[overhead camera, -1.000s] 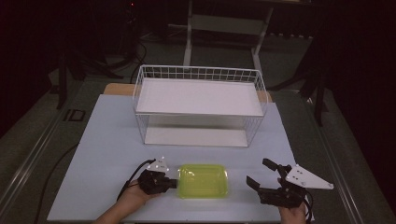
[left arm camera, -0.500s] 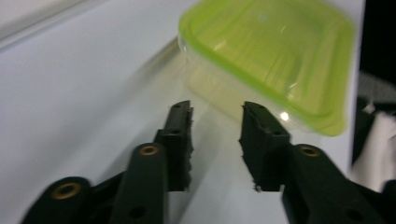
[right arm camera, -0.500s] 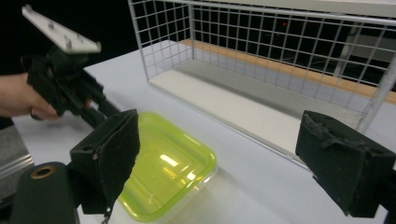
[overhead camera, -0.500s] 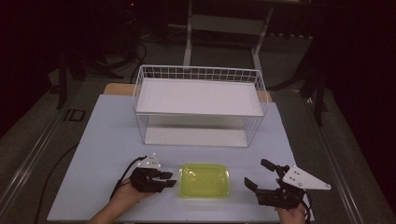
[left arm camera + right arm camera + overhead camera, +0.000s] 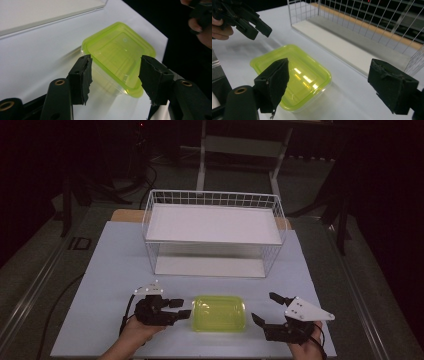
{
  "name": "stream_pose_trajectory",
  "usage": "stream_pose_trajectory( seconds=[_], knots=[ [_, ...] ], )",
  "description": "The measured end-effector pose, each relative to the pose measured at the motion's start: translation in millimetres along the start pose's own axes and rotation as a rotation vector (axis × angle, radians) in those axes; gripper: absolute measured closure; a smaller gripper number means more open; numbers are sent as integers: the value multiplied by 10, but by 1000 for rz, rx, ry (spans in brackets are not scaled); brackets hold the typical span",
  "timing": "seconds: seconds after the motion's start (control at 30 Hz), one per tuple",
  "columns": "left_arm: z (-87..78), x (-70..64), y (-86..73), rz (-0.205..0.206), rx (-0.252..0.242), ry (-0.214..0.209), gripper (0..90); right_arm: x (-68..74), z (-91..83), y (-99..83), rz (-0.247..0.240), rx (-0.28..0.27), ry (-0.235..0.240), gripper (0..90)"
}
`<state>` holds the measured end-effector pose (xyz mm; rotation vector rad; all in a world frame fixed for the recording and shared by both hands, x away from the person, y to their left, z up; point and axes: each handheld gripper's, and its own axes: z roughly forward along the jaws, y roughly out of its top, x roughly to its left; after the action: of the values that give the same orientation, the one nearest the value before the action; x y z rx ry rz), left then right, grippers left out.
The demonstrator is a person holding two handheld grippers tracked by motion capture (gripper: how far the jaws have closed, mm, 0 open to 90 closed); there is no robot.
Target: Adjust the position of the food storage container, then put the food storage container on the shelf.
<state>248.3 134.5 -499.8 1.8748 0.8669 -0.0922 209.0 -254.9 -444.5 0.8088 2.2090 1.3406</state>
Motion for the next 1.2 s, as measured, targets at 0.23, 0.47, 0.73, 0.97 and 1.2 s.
stream_pose_trajectory(
  seconds=[0.23,0.47,0.73,0.97,1.2],
  knots=[
    [124,-71,57,-26,61,36,425,-127,186,-44,159,94,31,117],
    [192,-53,83,-158,100,55,359,-297,409,-106,417,195,93,119],
    [278,-28,54,-243,124,38,453,-291,628,-231,593,321,147,228],
    [356,39,4,-328,173,44,565,-287,753,-357,751,416,203,530],
    [376,71,-13,-375,170,26,689,-293,766,-363,780,432,205,695]
  ],
)
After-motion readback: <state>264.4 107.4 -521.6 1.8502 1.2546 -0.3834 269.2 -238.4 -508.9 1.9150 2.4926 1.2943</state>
